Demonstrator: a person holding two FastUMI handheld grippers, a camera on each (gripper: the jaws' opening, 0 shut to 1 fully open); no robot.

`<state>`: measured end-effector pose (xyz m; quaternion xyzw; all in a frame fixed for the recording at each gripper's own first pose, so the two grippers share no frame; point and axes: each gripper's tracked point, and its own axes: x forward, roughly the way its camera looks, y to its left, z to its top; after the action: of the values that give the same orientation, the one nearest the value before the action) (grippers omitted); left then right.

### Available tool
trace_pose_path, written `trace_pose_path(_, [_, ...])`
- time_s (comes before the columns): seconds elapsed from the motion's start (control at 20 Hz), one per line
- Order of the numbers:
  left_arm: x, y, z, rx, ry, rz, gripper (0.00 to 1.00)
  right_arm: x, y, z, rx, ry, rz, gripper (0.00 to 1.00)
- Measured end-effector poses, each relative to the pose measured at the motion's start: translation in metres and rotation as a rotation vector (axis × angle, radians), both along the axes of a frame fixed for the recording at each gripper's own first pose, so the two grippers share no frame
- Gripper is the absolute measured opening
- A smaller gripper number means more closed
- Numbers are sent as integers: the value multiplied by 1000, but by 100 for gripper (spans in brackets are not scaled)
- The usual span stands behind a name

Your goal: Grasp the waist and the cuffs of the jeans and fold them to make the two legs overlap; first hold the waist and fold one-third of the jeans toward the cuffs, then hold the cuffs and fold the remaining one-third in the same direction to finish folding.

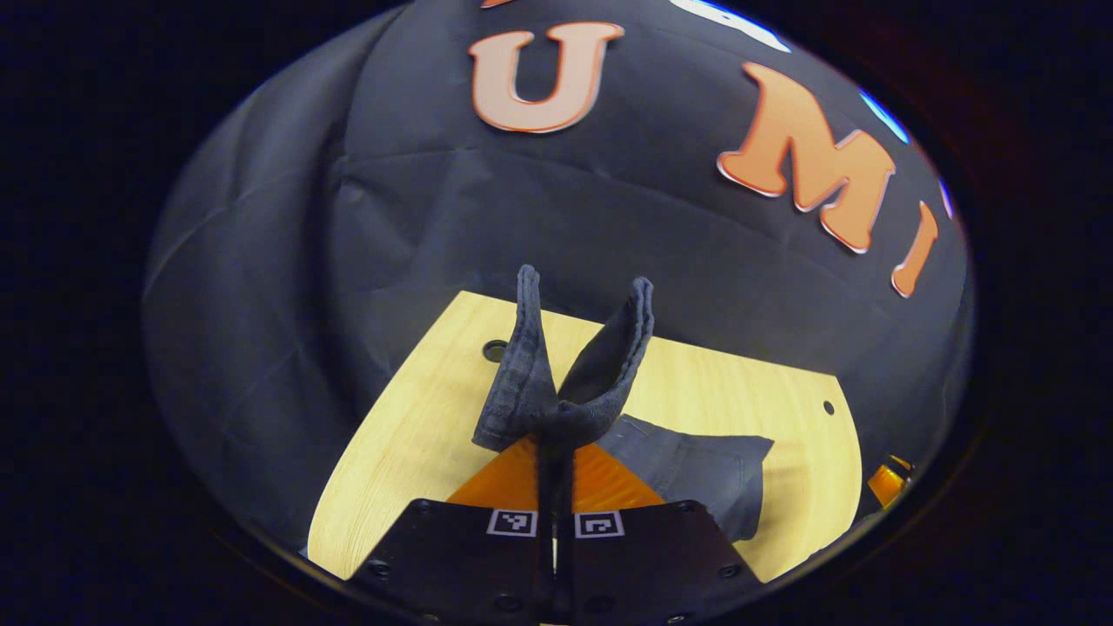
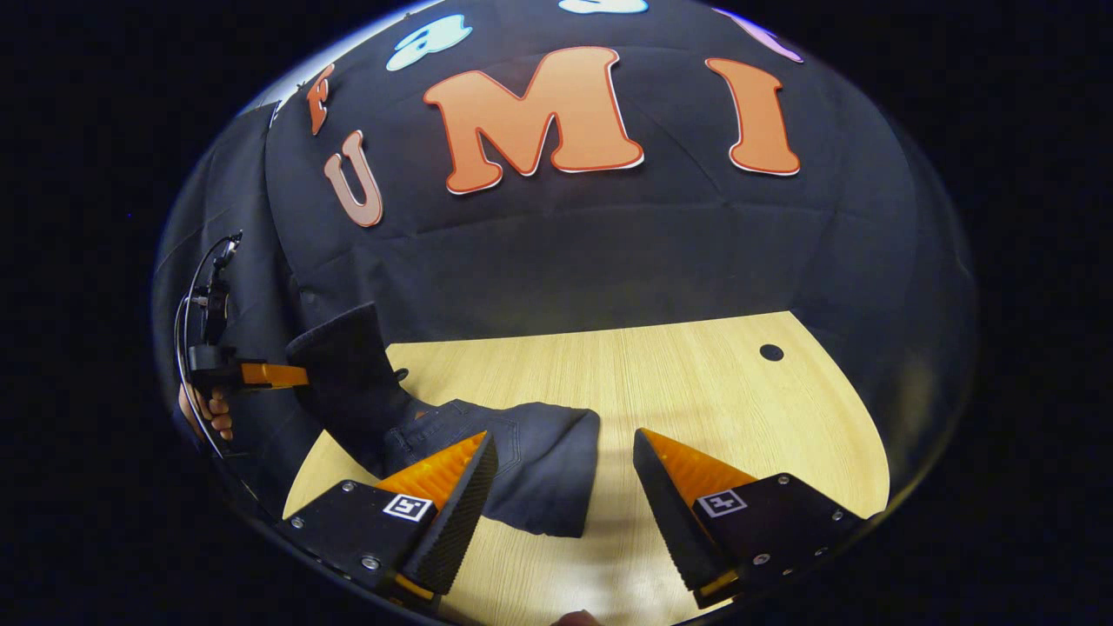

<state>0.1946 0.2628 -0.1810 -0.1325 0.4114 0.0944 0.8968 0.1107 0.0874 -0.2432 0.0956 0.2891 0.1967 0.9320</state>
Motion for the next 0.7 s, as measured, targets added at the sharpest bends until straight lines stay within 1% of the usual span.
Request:
trace_pose_path(0.15, [15,-46,-2,16,18,-63,1,2,-9,-3,12,6,-8,95])
trace_pose_path(0.3, [24,-86,-12,62,59,-132,1,5,-20,-3,23,12,-22,95])
trace_pose_path(0.4, [29,-106,-18,93,82,-161,1,7,-26,-3,34,11,-30,95])
trace_pose_path(0.55, [41,-117,-21,110,91,-150,1,10,-39,-5,44,14,-41,96])
trace_pose_path(0.65, [41,-125,-24,101,99,-132,1,13,-43,-8,51,20,-40,96])
trace_pose_path(0.7, [37,-137,-27,92,112,-129,1,14,-45,-9,52,23,-39,96])
